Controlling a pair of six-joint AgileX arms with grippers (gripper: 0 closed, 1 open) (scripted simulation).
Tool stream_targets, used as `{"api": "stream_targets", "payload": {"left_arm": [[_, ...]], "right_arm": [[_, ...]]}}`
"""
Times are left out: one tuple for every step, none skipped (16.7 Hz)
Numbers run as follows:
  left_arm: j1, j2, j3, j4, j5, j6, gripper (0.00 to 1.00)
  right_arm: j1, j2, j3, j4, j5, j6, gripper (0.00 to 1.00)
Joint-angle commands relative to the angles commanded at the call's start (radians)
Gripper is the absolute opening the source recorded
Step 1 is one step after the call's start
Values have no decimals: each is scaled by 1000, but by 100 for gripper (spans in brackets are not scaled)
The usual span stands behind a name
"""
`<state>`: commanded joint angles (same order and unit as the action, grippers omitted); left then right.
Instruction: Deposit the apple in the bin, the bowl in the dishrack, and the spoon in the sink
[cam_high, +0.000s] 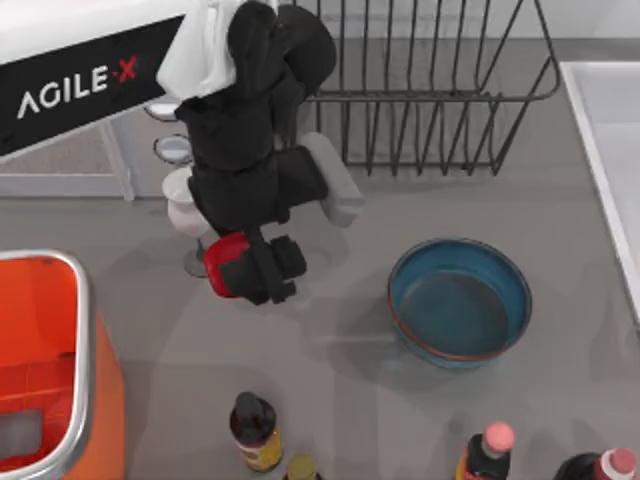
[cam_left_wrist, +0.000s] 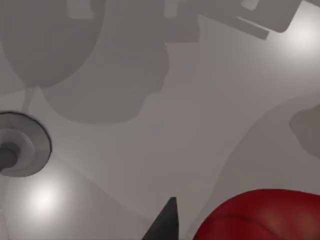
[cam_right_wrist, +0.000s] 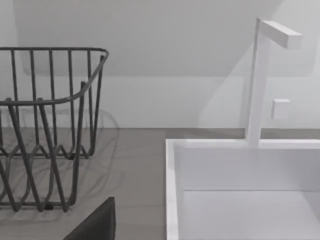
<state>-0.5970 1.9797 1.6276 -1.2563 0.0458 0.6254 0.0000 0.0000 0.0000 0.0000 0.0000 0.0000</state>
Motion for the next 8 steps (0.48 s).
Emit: {"api": "stream_targets", "payload": {"left_arm": [[0, 0, 0, 0, 0, 0, 0], [0, 0, 0, 0, 0, 0, 0], [-4, 4, -2, 3, 0, 1, 0], [-5, 2, -4, 2, -1, 0, 0], [-6, -9, -13, -1, -7, -8, 0], [-8, -31, -28, -9, -19, -26, 0], [-8, -60, -48, -20, -36, -54, 0], [-6, -94, -70, -33, -56, -93, 0]], "right_arm": [[0, 0, 0, 0, 0, 0, 100], [0, 0, 0, 0, 0, 0, 100], [0, 0, 0, 0, 0, 0, 100], [0, 0, 0, 0, 0, 0, 100], [0, 0, 0, 0, 0, 0, 100], [0, 0, 0, 0, 0, 0, 100], [0, 0, 0, 0, 0, 0, 100], [0, 0, 0, 0, 0, 0, 100]]}}
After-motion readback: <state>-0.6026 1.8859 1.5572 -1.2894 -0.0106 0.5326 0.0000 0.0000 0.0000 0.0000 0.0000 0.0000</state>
